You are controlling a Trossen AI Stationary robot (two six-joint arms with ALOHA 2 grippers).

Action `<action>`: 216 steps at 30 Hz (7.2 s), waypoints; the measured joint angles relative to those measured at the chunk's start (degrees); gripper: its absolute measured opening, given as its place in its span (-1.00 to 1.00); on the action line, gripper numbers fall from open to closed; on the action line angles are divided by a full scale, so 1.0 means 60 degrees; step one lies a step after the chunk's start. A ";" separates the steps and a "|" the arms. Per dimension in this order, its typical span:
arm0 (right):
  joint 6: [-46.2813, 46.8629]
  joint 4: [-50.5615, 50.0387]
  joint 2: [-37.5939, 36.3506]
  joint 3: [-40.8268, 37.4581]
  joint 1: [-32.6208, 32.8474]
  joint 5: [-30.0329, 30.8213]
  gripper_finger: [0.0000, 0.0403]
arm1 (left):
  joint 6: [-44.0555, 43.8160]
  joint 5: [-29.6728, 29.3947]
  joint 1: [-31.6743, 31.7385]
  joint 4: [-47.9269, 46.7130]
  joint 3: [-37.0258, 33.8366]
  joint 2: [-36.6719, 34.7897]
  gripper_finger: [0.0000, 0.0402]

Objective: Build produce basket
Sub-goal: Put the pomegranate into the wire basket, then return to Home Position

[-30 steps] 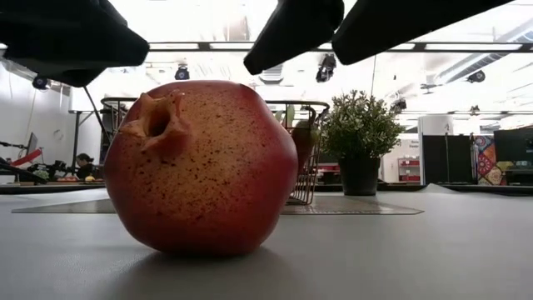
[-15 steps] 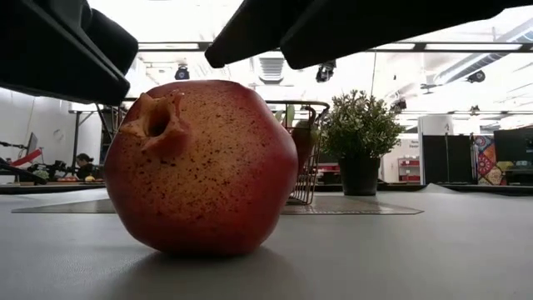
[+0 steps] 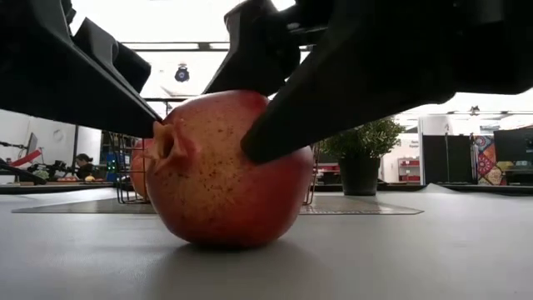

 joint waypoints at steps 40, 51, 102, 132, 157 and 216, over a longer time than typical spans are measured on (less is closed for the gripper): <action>0.4104 -0.0189 -0.2992 -0.0781 -0.0214 0.3171 0.53 | 0.6807 -0.1588 -0.0326 -0.1930 -0.0264 -0.4951 -1.00; 0.4211 0.2859 -0.3093 -0.1303 -0.1661 0.4927 0.53 | 0.8607 -0.2776 -0.0206 0.0084 -0.2007 -0.6850 -1.00; 0.3152 0.1319 -0.2154 0.0368 -0.3333 0.2847 0.83 | 1.0455 -0.3024 -0.0225 0.1406 -0.3825 -0.9197 -1.00; 0.1230 0.8040 -1.0437 -1.0664 -0.3222 0.1346 0.83 | 0.7591 -0.0455 -0.0213 -0.1532 -0.7817 -1.5723 -1.00; -0.0738 0.7946 -1.7455 -1.3096 -0.3266 0.0783 0.83 | 0.4530 0.0448 -0.0209 -0.3350 -0.7990 -1.5333 -1.00; 0.0928 0.1439 -1.8659 -1.3092 -0.6416 0.0568 0.83 | 0.4544 0.0474 -0.0209 -0.3285 -0.7999 -1.5176 -1.00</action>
